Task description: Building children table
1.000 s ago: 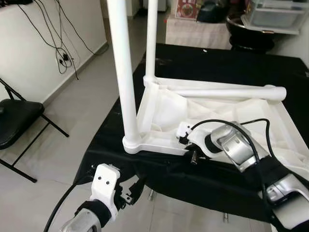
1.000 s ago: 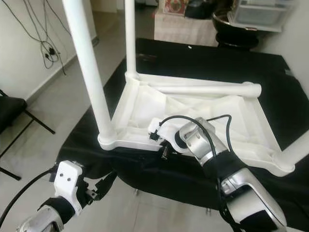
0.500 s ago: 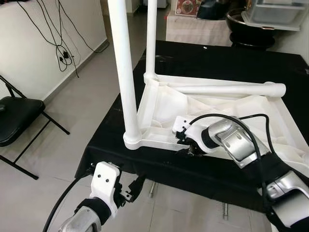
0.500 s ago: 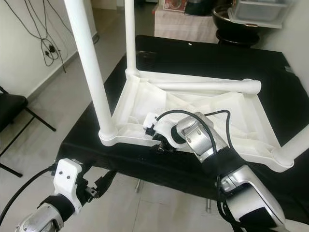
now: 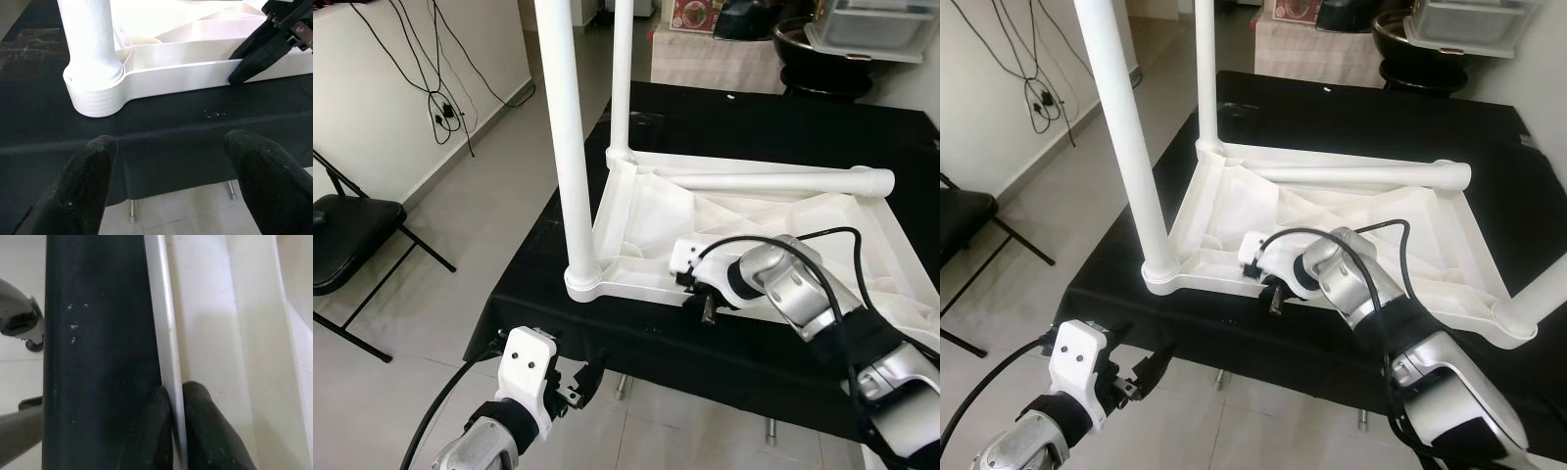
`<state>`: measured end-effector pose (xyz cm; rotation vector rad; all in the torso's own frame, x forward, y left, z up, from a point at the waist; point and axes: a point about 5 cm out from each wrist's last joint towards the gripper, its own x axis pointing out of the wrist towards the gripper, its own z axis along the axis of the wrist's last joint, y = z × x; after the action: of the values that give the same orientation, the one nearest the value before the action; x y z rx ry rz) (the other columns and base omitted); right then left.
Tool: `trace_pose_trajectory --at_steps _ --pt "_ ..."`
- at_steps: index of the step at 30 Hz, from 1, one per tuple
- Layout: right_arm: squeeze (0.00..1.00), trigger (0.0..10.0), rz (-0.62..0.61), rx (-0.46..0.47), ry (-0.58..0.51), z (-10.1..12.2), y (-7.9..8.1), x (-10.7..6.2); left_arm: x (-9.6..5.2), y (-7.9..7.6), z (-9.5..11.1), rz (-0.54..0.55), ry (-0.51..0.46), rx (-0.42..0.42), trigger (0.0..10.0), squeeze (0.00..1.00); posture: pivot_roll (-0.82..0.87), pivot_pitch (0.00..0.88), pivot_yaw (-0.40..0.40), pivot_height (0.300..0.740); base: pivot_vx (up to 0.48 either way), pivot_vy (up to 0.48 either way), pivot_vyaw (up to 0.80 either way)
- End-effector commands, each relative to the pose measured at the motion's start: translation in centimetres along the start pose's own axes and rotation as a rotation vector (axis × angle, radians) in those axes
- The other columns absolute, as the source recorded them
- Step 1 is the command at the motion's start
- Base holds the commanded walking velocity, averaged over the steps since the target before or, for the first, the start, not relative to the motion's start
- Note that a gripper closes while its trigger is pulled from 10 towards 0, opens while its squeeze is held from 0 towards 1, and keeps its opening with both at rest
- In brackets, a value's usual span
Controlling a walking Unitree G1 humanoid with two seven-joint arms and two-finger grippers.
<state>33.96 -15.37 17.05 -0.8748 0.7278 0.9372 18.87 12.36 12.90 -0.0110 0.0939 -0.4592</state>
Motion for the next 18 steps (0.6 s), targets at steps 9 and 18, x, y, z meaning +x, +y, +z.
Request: trace_pose_trajectory --at_steps 9,18 --pt "0.0 0.0 -0.004 0.138 -0.03 0.6 0.6 0.8 -0.2 -0.1 -0.3 -0.004 0.017 0.002 10.0 0.0 -0.06 0.093 -0.045 0.74 0.0 0.0 0.0" --pt "0.0 0.0 -0.172 0.563 -0.36 8.3 0.0 3.2 -0.1 -0.2 -0.2 0.009 0.015 0.008 10.0 0.0 -0.04 0.095 -0.047 0.74 0.0 0.0 0.0"
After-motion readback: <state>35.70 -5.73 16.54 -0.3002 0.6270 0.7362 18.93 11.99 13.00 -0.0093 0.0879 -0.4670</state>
